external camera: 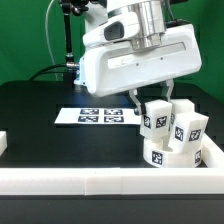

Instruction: Assemble stool

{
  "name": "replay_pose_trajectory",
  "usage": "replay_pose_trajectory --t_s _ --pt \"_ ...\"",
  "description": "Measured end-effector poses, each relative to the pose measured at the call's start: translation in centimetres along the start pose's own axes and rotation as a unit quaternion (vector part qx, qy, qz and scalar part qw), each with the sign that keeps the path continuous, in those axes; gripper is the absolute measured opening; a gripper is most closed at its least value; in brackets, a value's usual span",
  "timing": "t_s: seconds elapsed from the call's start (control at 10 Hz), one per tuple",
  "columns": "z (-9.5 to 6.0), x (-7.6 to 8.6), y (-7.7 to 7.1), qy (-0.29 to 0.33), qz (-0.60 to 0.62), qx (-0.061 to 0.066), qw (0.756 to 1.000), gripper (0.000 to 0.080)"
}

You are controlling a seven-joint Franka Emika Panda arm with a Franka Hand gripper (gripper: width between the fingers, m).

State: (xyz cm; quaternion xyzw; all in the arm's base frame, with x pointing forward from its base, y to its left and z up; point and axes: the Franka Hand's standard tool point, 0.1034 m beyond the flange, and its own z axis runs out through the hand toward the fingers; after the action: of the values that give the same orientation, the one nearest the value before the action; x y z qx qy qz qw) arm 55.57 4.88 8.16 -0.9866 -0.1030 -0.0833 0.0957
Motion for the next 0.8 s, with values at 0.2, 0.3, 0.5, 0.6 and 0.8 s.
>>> replay_pose_trajectory --t_s 0.2,0.3,0.5,0.6,0.8 --pt "0.0 0.0 -0.1 0.002 0.098 0.006 0.995 0.0343" --pt "0.1 0.1 -0.4 0.008 0.163 0.007 0.987 0.0343" --pt "0.3 0.2 -1.2 0.027 0.283 0.011 0.959 0.0343" --pt "0.4 0.3 -1.6 0.035 0.326 0.013 0.945 0.0343" --pt "0.4 0.4 -2.1 0.034 0.396 0.021 0.917 0.0343"
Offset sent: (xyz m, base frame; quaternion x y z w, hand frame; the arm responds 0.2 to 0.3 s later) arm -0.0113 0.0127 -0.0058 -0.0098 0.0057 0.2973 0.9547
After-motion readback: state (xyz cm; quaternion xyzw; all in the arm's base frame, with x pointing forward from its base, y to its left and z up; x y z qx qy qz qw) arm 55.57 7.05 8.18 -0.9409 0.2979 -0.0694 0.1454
